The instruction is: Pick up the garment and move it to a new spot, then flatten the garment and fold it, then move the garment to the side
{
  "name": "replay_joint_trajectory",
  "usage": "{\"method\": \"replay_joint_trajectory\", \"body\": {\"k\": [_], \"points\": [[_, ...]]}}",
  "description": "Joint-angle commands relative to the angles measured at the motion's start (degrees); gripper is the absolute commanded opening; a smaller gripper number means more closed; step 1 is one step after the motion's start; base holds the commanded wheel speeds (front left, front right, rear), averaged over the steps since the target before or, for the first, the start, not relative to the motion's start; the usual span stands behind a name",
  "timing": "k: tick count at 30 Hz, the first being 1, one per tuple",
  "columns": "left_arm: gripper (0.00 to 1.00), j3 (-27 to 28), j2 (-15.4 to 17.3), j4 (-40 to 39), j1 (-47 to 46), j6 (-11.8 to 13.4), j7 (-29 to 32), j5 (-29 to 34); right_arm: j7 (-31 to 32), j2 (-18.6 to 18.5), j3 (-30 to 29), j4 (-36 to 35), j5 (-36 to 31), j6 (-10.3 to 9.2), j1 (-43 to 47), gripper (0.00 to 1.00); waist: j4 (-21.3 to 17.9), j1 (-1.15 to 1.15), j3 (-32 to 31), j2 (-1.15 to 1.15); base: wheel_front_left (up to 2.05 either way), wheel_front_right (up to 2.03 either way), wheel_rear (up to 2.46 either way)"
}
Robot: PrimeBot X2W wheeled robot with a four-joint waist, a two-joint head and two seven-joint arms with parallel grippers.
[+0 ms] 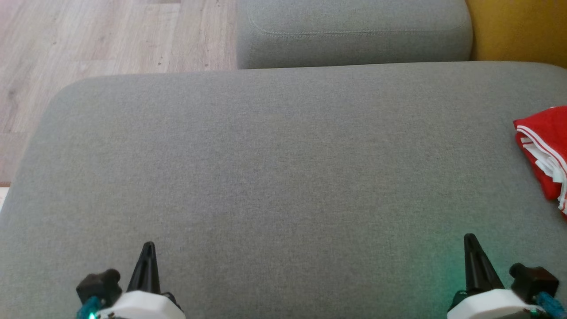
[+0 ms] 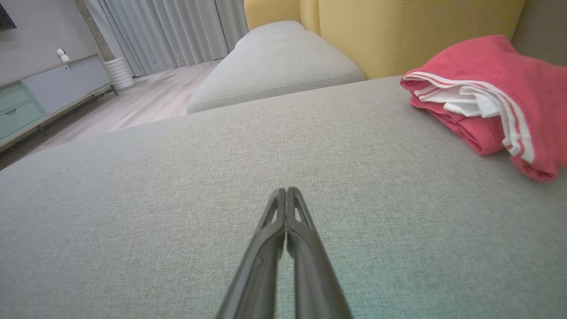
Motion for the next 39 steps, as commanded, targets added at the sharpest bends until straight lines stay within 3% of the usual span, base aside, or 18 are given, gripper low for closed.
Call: {"method": "replay_joint_trajectory", "body": {"k": [1,39], "points": [[0.00,1.22,0.10,-1.70,-2.69,-0.50,0.41,-1.44,0.16,-0.15,-0.17,-2.14,1.75,-0.01,-2.35,0.00,-0.03,0.00,0.01,0.00,0.00,0.00,0.00],[0.00,4.99,0.18,-1.35,-6.26,-4.05,6.43,-26.09,6.13,-0.26,-0.90,-3.24,28.89,-0.02,-5.69,0.00,-1.14,0.00,0.13,0.00,0.00,0.00,0.00]]}}
